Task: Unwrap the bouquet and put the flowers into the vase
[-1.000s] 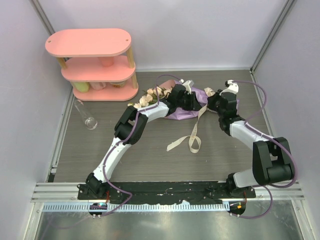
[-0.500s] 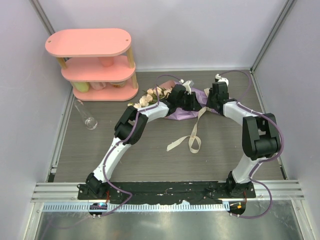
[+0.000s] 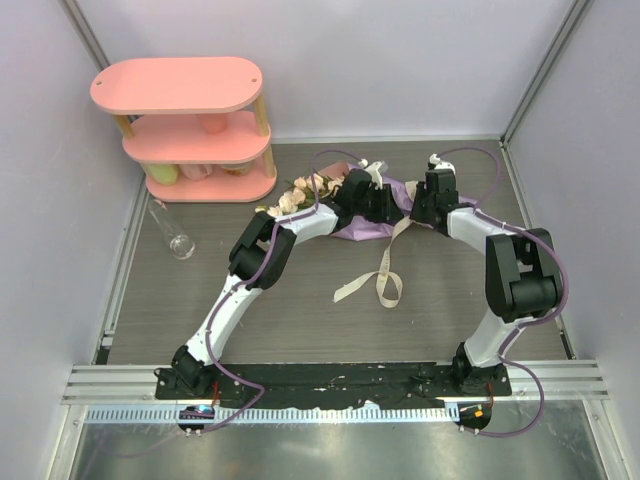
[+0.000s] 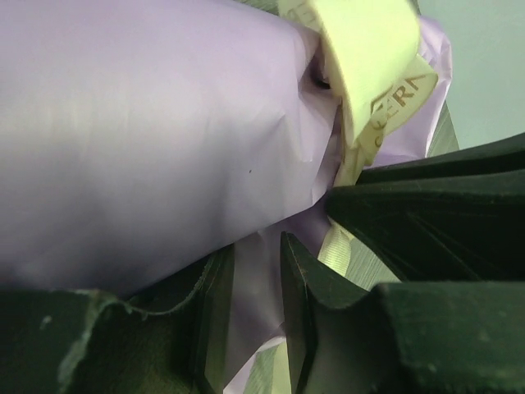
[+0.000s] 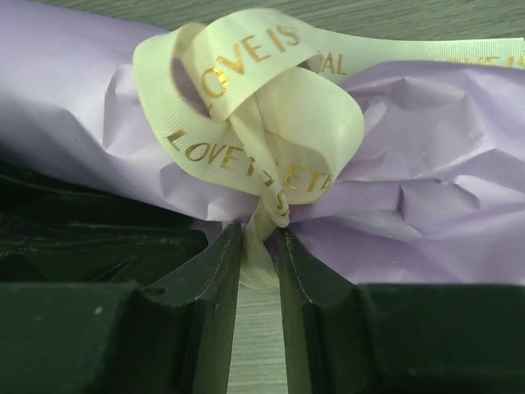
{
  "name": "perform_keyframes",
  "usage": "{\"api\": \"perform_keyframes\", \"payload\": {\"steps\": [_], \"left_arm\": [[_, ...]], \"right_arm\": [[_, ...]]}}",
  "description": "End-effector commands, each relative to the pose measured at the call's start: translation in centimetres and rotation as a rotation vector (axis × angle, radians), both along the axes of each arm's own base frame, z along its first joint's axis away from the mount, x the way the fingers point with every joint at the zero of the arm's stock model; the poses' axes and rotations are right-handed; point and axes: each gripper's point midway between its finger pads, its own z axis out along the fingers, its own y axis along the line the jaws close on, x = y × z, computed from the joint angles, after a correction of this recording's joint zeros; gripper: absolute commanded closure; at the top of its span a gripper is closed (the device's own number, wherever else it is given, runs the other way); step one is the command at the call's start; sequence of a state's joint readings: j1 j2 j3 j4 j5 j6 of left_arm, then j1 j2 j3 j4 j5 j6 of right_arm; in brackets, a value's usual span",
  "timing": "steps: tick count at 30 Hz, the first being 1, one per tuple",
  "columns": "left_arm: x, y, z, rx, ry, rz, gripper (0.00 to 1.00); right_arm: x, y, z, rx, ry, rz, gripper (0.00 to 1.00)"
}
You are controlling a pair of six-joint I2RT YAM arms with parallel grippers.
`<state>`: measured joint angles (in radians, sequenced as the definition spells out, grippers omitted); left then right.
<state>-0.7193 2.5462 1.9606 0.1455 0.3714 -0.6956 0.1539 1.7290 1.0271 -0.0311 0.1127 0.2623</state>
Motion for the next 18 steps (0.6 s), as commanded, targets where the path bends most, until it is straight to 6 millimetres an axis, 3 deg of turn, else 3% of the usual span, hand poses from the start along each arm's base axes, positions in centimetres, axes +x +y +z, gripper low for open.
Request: {"api": "perform_keyframes", "payload": {"steps": [1, 9, 18], "left_arm": [[0.1, 0.2, 1.5, -0.010, -0.026, -0.012, 0.67], [0.1, 0.2, 1.5, -0.011, -0.024, -0.014, 0.67], [0.0, 0.1, 1.3, -0.012, -0.021, -0.016, 0.67]], "right_arm": [[0.3, 1.1, 3.2, 0.076, -0.097, 0.015, 0.69], [-0.2, 1.4, 3.6, 0.135, -0.131, 0.024, 0.69], [-0.5, 2.2, 3.2, 0.172, -0.117, 0.044, 0.83]]}}
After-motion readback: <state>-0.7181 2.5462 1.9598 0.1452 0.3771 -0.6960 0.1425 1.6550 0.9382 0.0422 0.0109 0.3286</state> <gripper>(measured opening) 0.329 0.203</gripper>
